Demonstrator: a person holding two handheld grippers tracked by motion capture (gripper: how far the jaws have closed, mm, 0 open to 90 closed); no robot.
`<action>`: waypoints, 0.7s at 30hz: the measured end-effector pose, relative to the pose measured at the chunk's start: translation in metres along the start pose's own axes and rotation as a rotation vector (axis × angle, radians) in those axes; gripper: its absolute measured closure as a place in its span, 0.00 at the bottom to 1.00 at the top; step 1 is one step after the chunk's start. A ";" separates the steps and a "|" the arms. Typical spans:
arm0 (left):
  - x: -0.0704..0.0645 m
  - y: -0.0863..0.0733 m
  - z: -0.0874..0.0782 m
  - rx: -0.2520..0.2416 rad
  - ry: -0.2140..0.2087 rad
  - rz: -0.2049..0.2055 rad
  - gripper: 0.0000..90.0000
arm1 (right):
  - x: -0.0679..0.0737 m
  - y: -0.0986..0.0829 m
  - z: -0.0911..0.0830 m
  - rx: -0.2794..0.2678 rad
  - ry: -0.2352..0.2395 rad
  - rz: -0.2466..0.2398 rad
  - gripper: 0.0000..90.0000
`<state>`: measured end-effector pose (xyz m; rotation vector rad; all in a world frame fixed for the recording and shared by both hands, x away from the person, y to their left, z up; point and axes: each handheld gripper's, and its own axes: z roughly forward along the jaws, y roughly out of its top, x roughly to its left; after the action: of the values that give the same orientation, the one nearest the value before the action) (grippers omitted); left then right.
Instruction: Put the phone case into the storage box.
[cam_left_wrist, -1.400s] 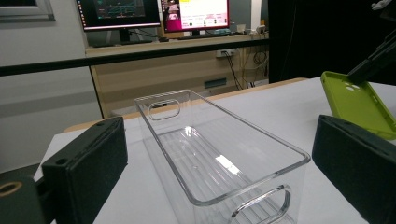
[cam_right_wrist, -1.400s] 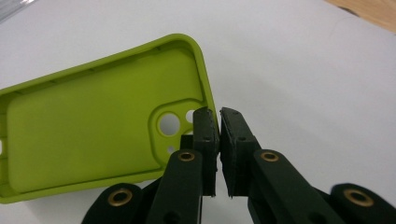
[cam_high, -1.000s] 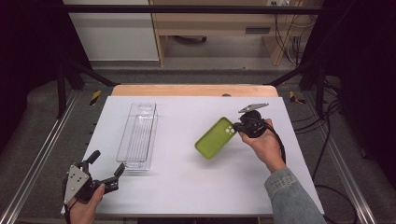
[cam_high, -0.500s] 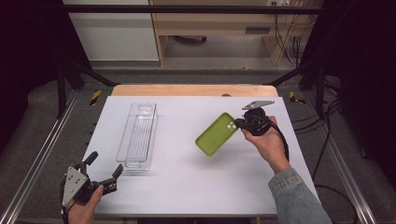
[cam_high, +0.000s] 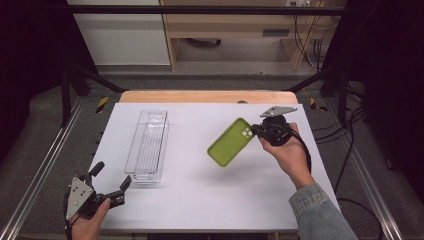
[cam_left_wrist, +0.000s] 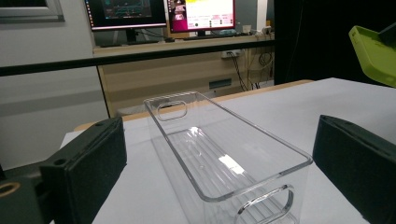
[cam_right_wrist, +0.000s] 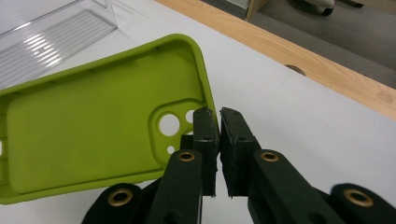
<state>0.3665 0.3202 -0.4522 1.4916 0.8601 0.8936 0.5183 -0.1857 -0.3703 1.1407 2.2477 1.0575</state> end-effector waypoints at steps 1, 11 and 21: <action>0.001 0.001 -0.001 -0.001 -0.003 -0.013 0.03 | 0.000 0.000 0.000 0.001 -0.002 -0.002 0.95; 0.005 0.025 0.001 0.002 -0.015 -0.005 0.02 | 0.012 0.007 -0.003 -0.028 -0.011 -0.029 0.95; 0.007 0.053 0.003 0.028 -0.002 0.058 0.01 | 0.025 0.008 -0.005 -0.030 -0.027 -0.069 0.95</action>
<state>0.3739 0.3206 -0.3996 1.5482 0.8345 0.9253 0.5045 -0.1643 -0.3614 1.0515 2.2264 1.0394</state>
